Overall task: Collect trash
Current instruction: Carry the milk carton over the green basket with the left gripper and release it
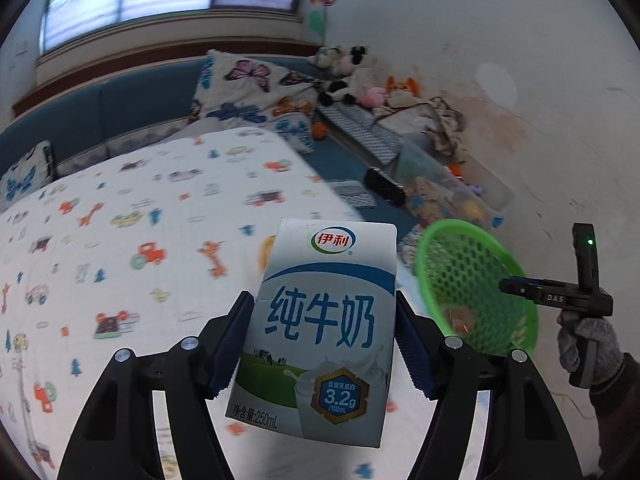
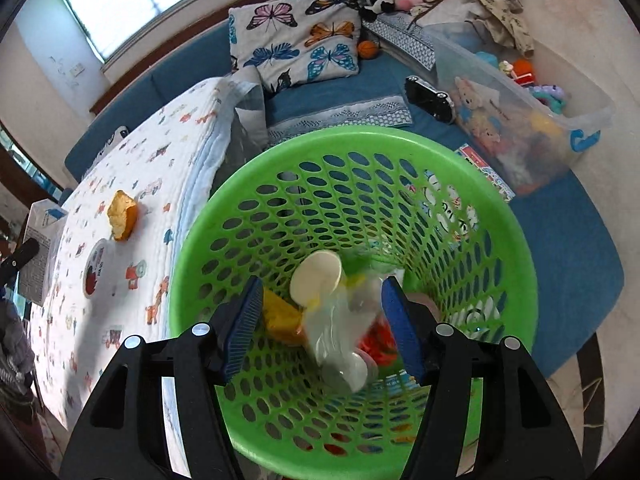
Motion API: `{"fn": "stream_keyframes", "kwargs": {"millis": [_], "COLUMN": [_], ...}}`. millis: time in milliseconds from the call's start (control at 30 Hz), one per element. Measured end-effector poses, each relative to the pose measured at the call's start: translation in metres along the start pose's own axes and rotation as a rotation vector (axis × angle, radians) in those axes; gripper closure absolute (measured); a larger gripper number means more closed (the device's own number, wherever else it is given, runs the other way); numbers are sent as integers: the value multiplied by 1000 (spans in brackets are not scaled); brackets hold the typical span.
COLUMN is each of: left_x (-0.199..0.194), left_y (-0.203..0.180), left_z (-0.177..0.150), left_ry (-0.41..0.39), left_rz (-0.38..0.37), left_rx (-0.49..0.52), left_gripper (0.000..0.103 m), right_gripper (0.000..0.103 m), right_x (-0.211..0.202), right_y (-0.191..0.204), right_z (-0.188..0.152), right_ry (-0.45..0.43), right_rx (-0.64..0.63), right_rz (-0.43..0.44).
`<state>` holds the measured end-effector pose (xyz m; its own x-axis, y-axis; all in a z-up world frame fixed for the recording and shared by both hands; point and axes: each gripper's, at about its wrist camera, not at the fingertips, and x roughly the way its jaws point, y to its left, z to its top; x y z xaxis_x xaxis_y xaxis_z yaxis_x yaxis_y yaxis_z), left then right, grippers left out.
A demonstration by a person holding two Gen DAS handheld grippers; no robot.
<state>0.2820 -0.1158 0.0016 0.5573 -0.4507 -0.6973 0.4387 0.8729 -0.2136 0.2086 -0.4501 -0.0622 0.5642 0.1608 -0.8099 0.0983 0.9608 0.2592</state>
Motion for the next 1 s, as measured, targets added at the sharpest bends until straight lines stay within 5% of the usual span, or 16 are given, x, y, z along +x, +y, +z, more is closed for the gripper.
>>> {"fn": "stream_keyframes", "kwargs": {"millis": [467,1000], "left_x": [37,86], "left_y": [-111,-176], "left_z": [0,-7], "left_ry": [56,139], "left_rz": [-118,-146], "left_rx": [131,190], "left_gripper": [37,36], "right_gripper": [30,25], "right_x": [-52,-71], "right_y": [-20,-26], "right_z": [-43,-64], "right_ry": [-51,-75], "right_rx": [8,-17], "right_rz": [6,6]}}
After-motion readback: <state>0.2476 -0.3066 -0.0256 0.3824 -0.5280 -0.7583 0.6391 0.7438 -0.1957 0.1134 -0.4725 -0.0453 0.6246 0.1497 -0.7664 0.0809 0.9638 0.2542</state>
